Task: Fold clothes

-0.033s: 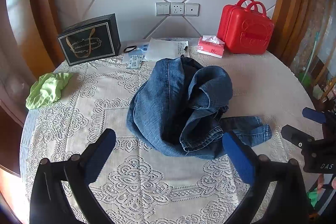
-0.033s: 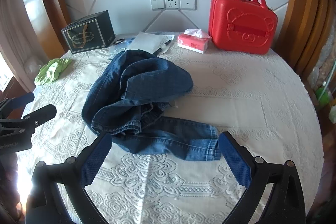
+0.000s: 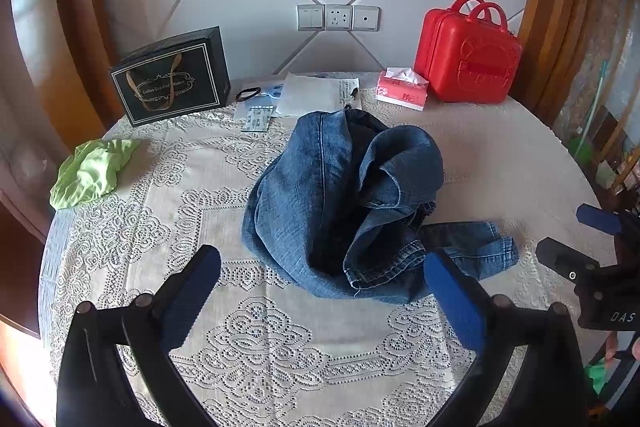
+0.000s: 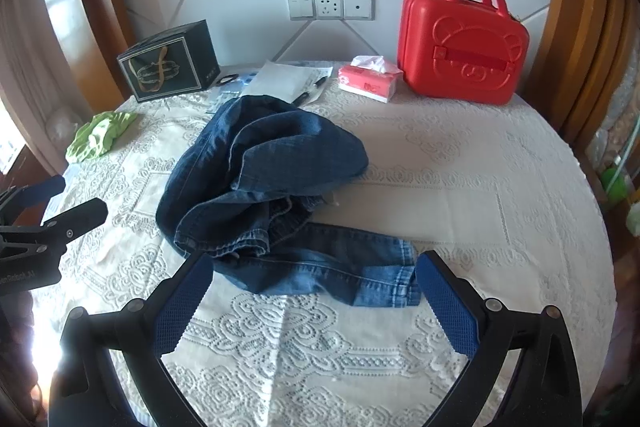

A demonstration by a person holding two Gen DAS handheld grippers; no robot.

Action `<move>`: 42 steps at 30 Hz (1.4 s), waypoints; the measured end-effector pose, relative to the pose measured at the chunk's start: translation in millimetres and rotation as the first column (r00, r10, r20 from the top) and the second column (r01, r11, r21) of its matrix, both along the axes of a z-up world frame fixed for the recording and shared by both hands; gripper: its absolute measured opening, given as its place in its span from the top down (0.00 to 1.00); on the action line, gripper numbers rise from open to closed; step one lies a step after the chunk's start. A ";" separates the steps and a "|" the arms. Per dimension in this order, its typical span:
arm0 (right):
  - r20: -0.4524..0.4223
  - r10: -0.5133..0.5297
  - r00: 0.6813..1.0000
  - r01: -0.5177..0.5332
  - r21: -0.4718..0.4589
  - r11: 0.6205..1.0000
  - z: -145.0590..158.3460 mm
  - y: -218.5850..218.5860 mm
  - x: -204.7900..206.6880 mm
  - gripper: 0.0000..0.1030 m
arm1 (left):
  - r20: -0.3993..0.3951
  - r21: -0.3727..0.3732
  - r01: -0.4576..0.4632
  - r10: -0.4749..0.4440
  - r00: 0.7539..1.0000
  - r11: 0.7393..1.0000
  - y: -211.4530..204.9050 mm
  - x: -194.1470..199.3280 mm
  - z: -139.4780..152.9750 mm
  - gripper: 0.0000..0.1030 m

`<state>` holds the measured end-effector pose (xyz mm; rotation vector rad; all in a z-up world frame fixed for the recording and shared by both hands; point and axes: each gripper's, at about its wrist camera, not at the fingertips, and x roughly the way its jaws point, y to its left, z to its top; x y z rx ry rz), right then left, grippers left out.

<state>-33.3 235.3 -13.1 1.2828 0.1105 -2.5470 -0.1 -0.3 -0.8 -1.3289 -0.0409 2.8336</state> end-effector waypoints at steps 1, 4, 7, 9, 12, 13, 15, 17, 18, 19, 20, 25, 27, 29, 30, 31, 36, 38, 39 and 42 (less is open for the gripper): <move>0.000 0.000 1.000 0.000 -0.001 1.000 0.1 -0.2 -0.2 0.00 | 0.006 0.000 0.000 0.000 1.000 1.000 -0.4 -0.2 -1.1 0.00; -0.001 0.000 1.000 0.000 -0.003 1.000 0.5 -0.9 -0.8 0.00 | 0.029 -0.001 -0.008 0.008 1.000 1.000 -3.9 -2.0 -4.4 0.00; -0.001 0.000 1.000 0.000 -0.004 1.000 0.9 -1.3 -1.2 0.00 | 0.036 -0.007 -0.016 0.016 0.999 1.000 -5.3 -2.6 -3.8 0.00; -0.001 0.001 1.000 -0.001 -0.004 1.000 1.5 -0.3 -0.7 0.00 | 0.024 -0.017 -0.016 0.017 1.000 1.000 -3.3 1.6 -5.6 0.00; -0.007 -0.001 1.000 0.001 0.005 1.000 4.8 -1.7 0.4 0.00 | 0.027 -0.018 -0.018 0.018 0.999 1.000 -6.2 3.2 -6.7 0.00; -0.011 -0.002 1.000 0.002 0.009 1.000 5.0 -2.7 0.9 0.00 | 0.028 -0.018 -0.019 0.020 0.999 1.000 -7.0 3.4 -6.3 0.00; -0.020 -0.005 1.000 0.005 0.013 1.000 5.7 -3.5 2.3 0.00 | 0.031 -0.018 -0.023 0.024 0.999 1.000 -8.3 3.9 -5.9 0.00; -0.026 -0.008 1.000 0.009 0.015 1.000 5.9 -3.0 2.1 0.00 | 0.035 -0.021 -0.023 0.024 0.999 0.999 -9.0 3.3 -5.6 0.00; -0.026 -0.008 1.000 0.009 0.016 1.000 5.9 -3.0 1.8 0.00 | 0.036 -0.021 -0.023 0.024 0.999 1.000 -9.2 3.5 -5.7 0.00; -0.027 -0.009 1.000 0.009 0.016 1.000 6.0 -3.0 1.5 0.00 | 0.036 -0.019 -0.022 0.022 0.999 1.000 -9.3 3.9 -5.8 0.00; -0.028 -0.009 1.000 0.010 0.017 1.000 6.6 -3.1 1.0 0.00 | 0.036 -0.017 -0.020 0.021 0.999 1.000 -9.4 4.3 -6.0 0.00; -0.029 -0.011 1.000 0.011 0.015 1.000 6.3 -2.9 0.5 0.00 | 0.045 -0.014 -0.013 0.014 0.999 1.000 -10.7 5.2 -9.0 0.00; -0.031 -0.011 0.999 0.011 0.014 1.000 5.4 -3.0 1.9 0.00 | 0.049 -0.012 -0.014 0.015 0.999 1.000 -12.5 5.2 -10.2 0.00; -0.030 -0.010 0.999 0.010 0.013 1.000 4.8 -3.7 1.8 0.00 | 0.051 -0.009 -0.016 0.017 0.999 1.000 -14.0 5.3 -10.9 0.00; -0.029 -0.010 1.000 0.010 0.013 1.000 4.2 -3.9 2.0 0.00 | 0.051 -0.007 -0.018 0.018 0.999 1.000 -14.7 5.3 -11.0 0.00; -0.028 -0.009 1.000 0.010 0.013 1.000 3.6 -4.0 2.1 0.00 | 0.051 -0.005 -0.018 0.019 0.999 1.000 -15.5 5.4 -11.0 0.00; -0.025 -0.005 1.000 0.006 0.015 1.000 2.5 -5.9 1.4 0.00 | 0.049 -0.003 -0.018 0.018 0.999 1.000 -17.4 6.3 -11.1 0.00; -0.026 -0.005 1.000 0.005 0.016 1.000 1.9 -6.6 2.3 0.00 | 0.048 -0.001 -0.019 0.019 0.999 1.000 -18.1 6.2 -11.2 0.00; -0.026 -0.004 1.000 0.005 0.016 1.000 1.8 -6.7 2.3 0.00 | 0.048 0.000 -0.019 0.019 0.999 1.000 -18.5 6.2 -11.3 0.00; -0.026 -0.004 1.000 0.005 0.016 1.000 1.7 -7.1 2.2 0.00 | 0.044 -0.002 -0.020 0.020 0.999 1.000 -18.4 5.9 -11.1 0.00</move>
